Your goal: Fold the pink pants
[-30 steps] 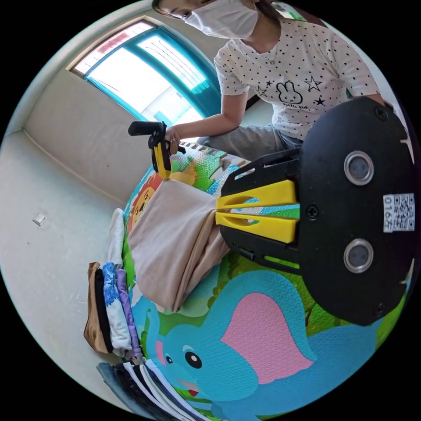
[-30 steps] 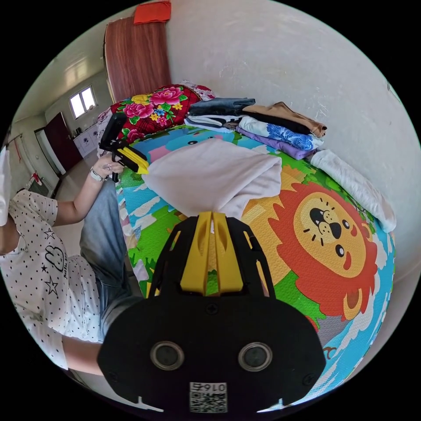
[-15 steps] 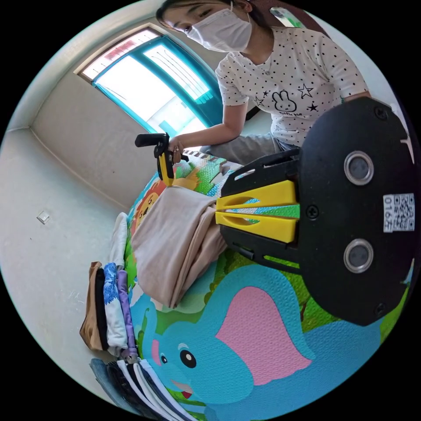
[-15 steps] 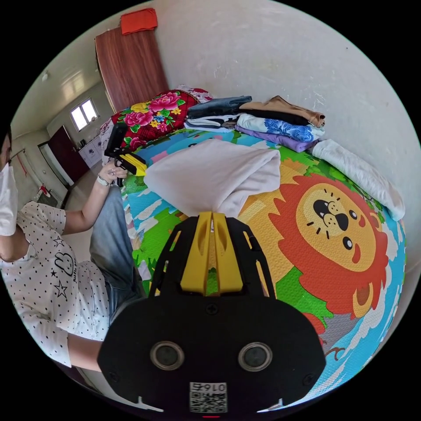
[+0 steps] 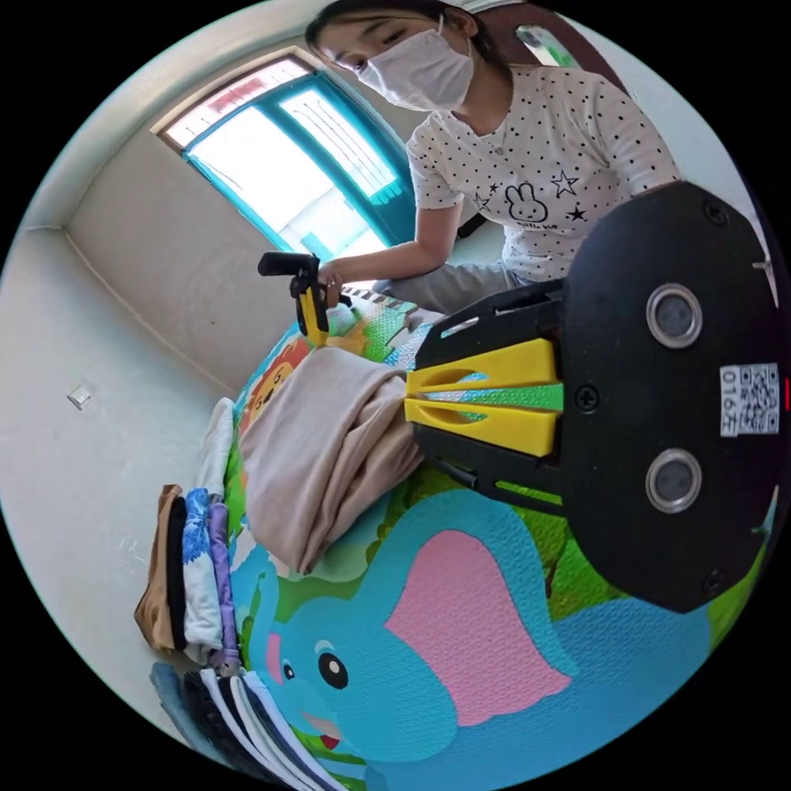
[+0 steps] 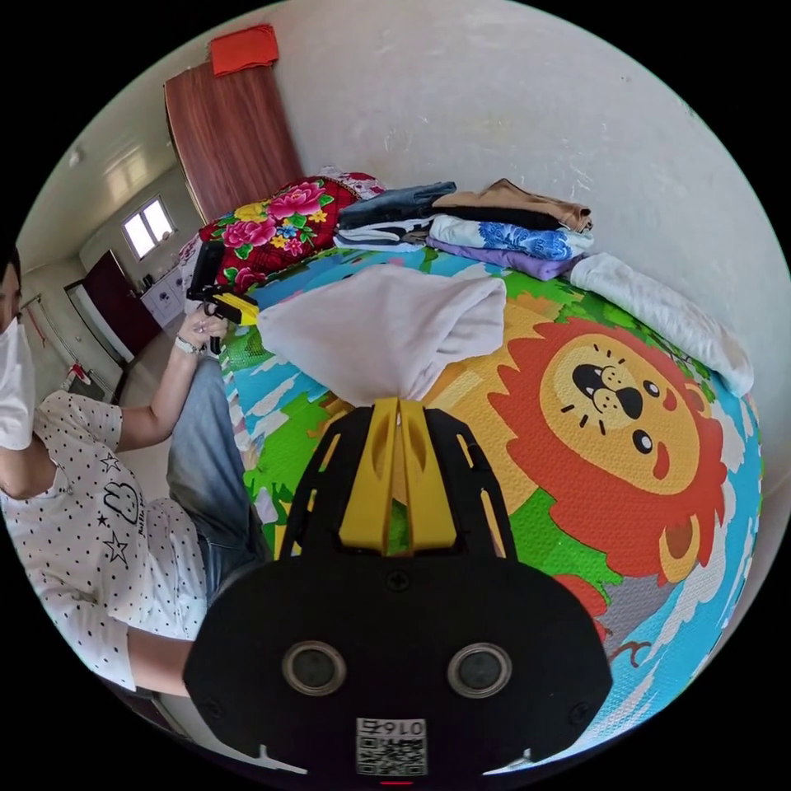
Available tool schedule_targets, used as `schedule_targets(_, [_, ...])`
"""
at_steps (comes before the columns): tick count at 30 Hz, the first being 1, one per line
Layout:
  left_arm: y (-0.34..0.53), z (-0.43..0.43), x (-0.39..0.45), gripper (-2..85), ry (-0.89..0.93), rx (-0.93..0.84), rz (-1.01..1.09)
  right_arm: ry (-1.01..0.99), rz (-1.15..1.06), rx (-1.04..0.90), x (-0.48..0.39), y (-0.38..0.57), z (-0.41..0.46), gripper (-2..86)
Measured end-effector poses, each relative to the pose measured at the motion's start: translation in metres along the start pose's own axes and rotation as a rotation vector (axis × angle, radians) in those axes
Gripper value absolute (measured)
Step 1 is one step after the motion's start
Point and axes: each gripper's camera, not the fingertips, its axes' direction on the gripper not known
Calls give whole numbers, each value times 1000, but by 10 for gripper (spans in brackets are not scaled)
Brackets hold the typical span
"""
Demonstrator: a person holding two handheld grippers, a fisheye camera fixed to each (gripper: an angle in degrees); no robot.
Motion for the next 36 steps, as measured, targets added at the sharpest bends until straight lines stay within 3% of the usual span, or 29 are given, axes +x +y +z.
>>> schedule_targets(4, [-2,11,-5,2,20,-93,-21,44,-155,-112,-29,-2,16,-2])
schedule_targets(10, [-3,-5,13,38,119,105,76,28,-166,-56,-34,0,6,-1])
schedule_targets(16, [-19,38,8,70,15,-48,-30,6,-140,-50,-31,-1,6,-1])
schedule_targets(29, [-17,29,4,-9,72,72,-32,-47,-99,47,-33,-3,-5,-1])
schedule_targets(36, [-11,16,-2,-10,52,-39,-5,-142,-152,38,-37,-2,-7,-3])
